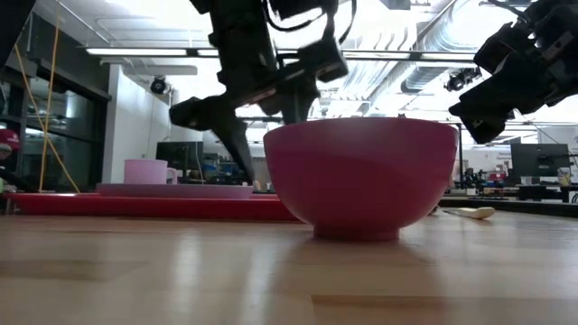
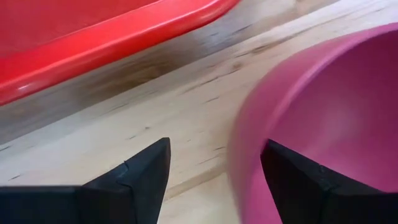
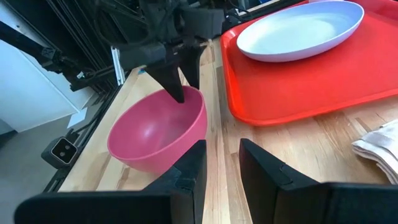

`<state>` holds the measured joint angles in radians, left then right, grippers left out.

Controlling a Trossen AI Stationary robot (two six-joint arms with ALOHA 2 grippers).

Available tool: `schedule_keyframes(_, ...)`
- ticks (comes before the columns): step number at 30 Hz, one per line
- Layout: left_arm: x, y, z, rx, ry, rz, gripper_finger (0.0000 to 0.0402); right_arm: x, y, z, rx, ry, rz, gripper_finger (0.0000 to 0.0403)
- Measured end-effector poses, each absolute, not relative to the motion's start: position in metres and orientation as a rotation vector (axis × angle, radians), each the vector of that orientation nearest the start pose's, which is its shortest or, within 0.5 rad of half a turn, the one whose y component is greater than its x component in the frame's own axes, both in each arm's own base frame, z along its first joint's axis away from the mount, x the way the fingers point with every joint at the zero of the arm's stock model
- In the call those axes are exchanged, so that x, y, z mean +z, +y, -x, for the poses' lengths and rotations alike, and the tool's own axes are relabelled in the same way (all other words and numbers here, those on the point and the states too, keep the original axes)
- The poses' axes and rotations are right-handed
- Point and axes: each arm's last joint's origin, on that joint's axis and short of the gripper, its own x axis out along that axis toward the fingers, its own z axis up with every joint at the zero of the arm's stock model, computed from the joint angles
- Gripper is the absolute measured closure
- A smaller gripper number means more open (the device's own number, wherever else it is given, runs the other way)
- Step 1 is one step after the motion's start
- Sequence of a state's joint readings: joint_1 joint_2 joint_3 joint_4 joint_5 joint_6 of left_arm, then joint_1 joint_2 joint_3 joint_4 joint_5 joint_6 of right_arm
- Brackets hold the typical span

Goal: Set up tray
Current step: Put the red bowl on top of the purple plate on the red serving tray

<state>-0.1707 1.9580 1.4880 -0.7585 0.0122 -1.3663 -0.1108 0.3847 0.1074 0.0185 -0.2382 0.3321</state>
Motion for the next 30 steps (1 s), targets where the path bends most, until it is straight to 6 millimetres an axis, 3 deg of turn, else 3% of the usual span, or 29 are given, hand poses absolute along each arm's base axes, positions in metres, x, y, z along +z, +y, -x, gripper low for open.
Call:
schedule_keyframes(25, 0.1988, -0.0686, -0.3965, 0.635, 1.096, 1.048, 0.0124, 0.1686, -0.0065, -0.1201, 0.084, 0.275, -0.374, 0.0329)
schedule_keyframes(30, 0.197, -0.0678, -0.3921, 0.668, 1.135, 1.03, 0.014, 0.1687, -0.0064, -0.1201, 0.084, 0.274, -0.374, 0.0329)
